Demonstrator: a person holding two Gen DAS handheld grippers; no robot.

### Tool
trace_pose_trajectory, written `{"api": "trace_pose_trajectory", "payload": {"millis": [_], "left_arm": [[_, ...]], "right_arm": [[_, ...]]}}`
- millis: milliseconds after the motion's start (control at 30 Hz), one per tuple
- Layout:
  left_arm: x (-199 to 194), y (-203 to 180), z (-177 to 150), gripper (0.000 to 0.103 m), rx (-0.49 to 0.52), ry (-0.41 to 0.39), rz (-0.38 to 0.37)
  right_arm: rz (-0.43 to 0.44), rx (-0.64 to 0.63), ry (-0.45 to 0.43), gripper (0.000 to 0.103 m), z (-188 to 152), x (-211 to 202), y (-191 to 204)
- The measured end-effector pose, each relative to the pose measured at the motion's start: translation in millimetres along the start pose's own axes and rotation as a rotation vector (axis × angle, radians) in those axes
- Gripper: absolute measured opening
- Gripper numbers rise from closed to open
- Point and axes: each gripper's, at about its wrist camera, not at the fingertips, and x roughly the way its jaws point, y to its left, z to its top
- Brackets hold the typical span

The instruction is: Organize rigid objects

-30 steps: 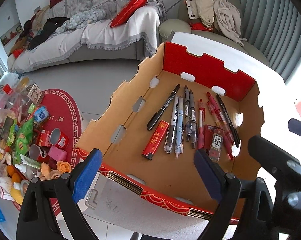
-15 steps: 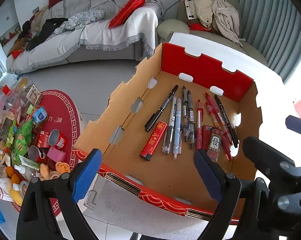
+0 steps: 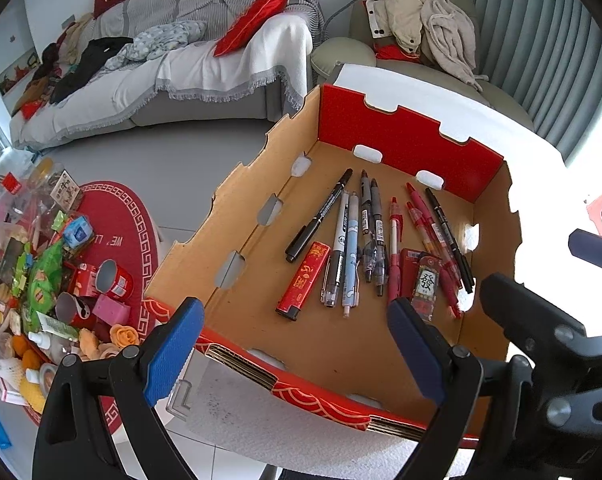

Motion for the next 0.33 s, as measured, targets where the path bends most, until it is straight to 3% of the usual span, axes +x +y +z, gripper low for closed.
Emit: {"api": "trace_pose_trajectory", "payload": {"millis": [167, 333], "left_arm": [[0.1, -0.2, -0.1, 0.095, -0.003, -0.001, 0.003], [-5.8, 1.8, -0.4, 0.095, 0.009, -0.059, 0.022]], "right_arm": [[0.001, -0.005, -0.004, 0.103, -1.3, -1.1, 0.7], [0.002, 0.005, -0.005, 0.103, -1.9, -1.1, -0.2]]}}
